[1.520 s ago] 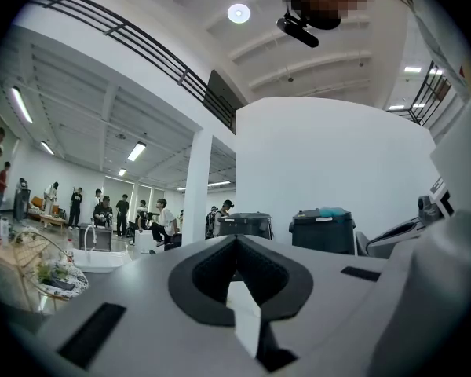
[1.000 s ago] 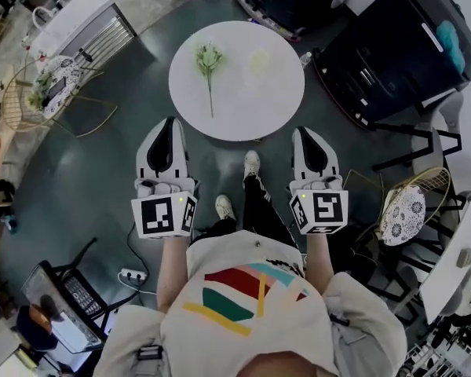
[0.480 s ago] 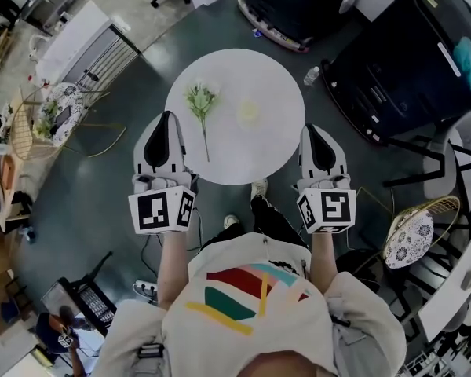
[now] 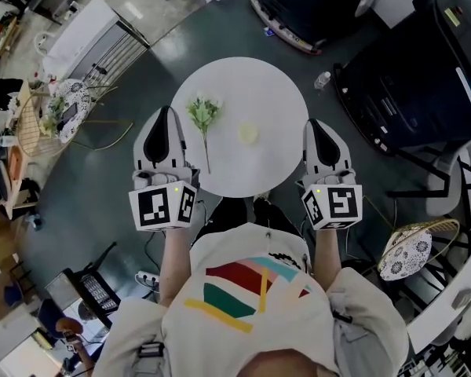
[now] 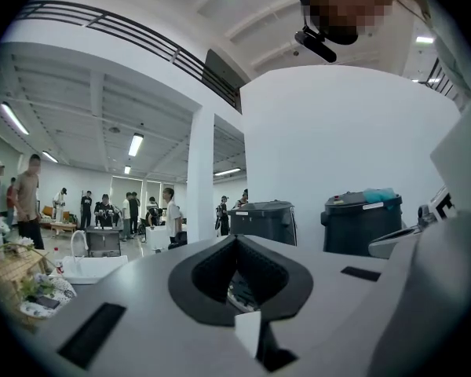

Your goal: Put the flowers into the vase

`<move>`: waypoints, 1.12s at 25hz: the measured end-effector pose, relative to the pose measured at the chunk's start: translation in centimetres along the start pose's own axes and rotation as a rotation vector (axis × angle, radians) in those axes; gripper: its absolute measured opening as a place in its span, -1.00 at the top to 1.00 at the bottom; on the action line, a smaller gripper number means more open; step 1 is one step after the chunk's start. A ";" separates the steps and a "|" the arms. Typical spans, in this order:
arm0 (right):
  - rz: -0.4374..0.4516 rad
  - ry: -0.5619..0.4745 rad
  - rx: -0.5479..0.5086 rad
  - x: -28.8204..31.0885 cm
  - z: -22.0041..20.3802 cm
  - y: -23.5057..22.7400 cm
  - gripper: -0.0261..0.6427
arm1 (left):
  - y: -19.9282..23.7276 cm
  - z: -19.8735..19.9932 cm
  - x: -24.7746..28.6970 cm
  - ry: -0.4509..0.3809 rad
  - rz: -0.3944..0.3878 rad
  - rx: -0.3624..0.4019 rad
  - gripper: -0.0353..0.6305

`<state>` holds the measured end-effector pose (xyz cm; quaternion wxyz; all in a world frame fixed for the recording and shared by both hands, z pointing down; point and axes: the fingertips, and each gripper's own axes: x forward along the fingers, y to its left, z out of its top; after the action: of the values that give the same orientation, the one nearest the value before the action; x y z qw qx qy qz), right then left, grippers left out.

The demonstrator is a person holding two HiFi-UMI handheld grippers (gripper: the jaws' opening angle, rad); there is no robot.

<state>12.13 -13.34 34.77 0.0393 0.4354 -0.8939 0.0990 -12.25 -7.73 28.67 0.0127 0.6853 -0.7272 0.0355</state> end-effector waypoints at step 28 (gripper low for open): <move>-0.007 0.156 -0.100 9.2 -1.3 2.8 0.89 | 6.8 -18.3 7.2 0.399 0.026 -0.413 -0.48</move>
<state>4.24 -18.48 37.05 0.1309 0.4270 -0.8905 0.0875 -20.05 -13.20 47.19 0.2944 0.6384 -0.7109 0.0207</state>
